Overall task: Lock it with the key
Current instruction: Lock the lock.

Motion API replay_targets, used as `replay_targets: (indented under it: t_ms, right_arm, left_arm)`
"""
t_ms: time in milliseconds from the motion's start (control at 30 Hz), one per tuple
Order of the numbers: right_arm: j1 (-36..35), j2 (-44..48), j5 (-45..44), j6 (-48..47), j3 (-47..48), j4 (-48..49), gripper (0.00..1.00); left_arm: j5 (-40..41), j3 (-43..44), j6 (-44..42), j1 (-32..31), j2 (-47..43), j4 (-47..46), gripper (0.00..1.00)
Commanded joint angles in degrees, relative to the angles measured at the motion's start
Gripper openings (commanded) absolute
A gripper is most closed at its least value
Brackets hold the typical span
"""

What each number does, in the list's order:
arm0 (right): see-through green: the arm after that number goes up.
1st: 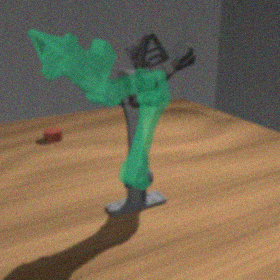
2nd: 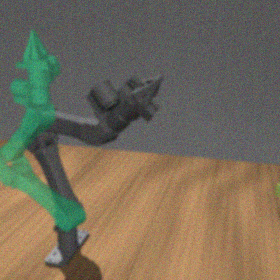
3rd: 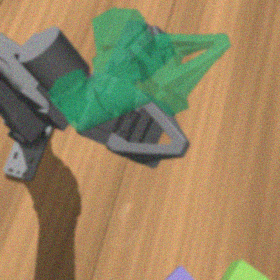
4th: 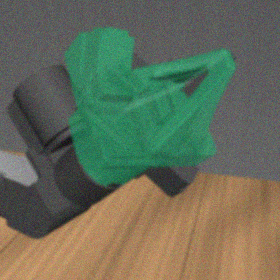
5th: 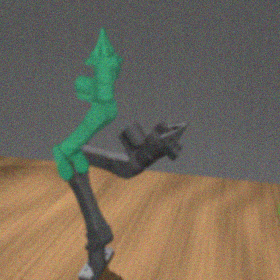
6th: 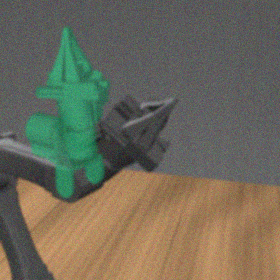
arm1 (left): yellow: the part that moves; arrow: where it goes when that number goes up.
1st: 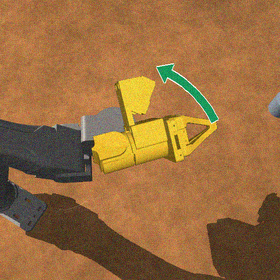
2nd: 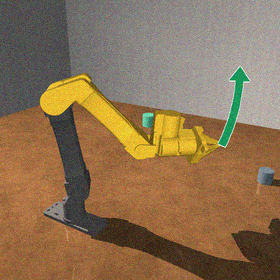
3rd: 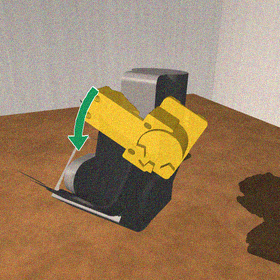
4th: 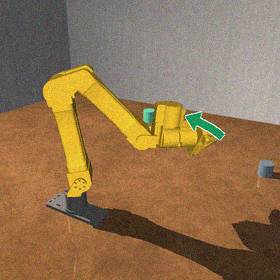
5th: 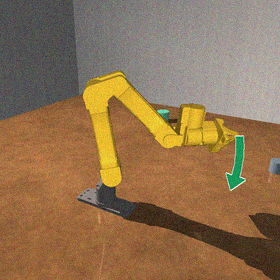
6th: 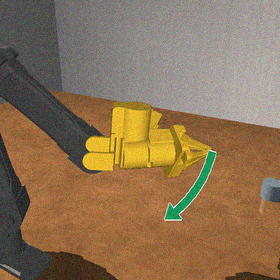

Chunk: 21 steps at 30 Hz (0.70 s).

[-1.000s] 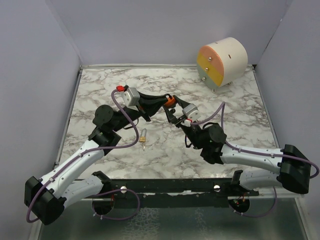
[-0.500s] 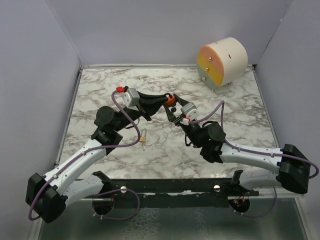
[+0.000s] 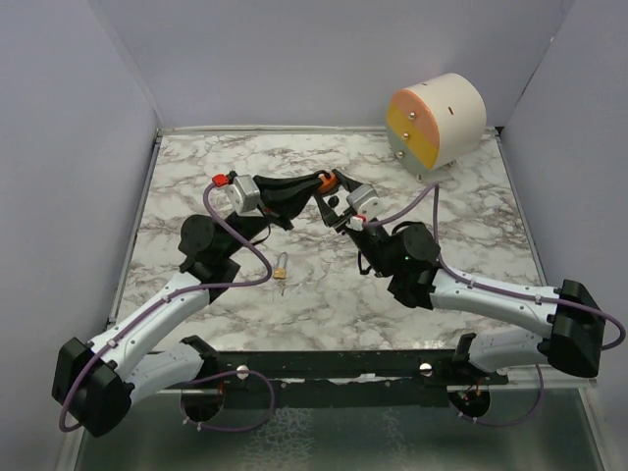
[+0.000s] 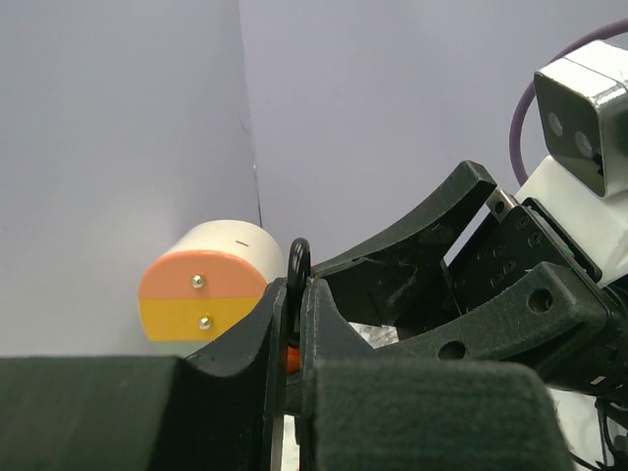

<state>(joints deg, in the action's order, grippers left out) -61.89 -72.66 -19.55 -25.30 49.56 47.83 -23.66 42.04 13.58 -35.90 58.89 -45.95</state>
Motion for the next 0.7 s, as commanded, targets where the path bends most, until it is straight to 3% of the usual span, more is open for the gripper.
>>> replay_targets:
  t_ms: [0, 667]
  right_arm:
    - [-0.9, 4.0, 11.6, 4.9, 11.9, 25.3, 0.01]
    - [-1.0, 3.9, 14.4, 4.0, 13.6, 25.2, 0.01]
  left_arm:
    - [-7.3, -8.6, 1.2, -0.8, 8.1, 24.1, 0.00]
    - [-10.8, -12.7, 2.3, -0.6, 20.4, 20.1, 0.00]
